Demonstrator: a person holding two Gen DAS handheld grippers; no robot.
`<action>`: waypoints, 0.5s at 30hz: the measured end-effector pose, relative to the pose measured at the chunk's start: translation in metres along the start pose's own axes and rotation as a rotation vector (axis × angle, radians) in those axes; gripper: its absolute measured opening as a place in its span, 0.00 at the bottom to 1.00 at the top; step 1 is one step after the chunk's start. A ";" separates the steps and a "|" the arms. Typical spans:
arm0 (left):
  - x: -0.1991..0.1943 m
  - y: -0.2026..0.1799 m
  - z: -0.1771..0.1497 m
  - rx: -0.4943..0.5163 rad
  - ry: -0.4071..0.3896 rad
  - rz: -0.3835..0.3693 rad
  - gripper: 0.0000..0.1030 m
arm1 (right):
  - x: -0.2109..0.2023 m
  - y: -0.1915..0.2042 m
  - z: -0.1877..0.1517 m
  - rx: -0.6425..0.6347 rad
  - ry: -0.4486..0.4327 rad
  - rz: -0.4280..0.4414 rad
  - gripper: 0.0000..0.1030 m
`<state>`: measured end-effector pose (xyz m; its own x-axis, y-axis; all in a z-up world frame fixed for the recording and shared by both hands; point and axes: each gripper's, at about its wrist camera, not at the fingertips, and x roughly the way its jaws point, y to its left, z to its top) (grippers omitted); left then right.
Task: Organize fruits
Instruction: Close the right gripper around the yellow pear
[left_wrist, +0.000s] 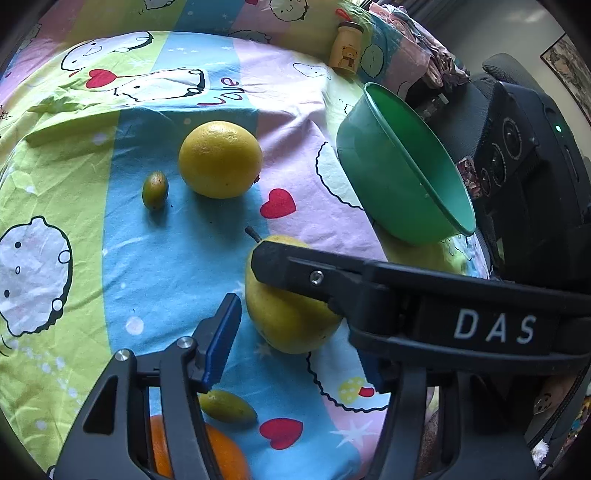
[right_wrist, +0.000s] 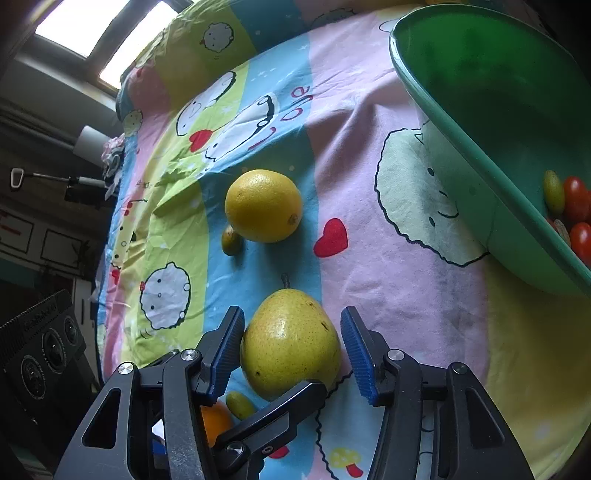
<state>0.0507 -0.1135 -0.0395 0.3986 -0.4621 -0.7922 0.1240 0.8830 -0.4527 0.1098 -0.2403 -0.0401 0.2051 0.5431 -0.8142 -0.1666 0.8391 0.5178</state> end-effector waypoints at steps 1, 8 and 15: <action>0.000 0.001 -0.001 -0.001 0.002 0.000 0.59 | -0.001 0.000 -0.001 0.000 0.000 0.002 0.54; 0.000 0.000 -0.002 -0.006 -0.005 0.009 0.60 | -0.009 -0.001 -0.004 -0.011 -0.014 -0.003 0.56; -0.002 0.003 -0.002 -0.025 -0.010 0.007 0.60 | -0.011 -0.001 -0.007 -0.031 -0.006 0.002 0.58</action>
<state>0.0486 -0.1101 -0.0397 0.4080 -0.4552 -0.7914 0.0985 0.8837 -0.4576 0.1010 -0.2474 -0.0340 0.2106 0.5454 -0.8113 -0.1971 0.8366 0.5112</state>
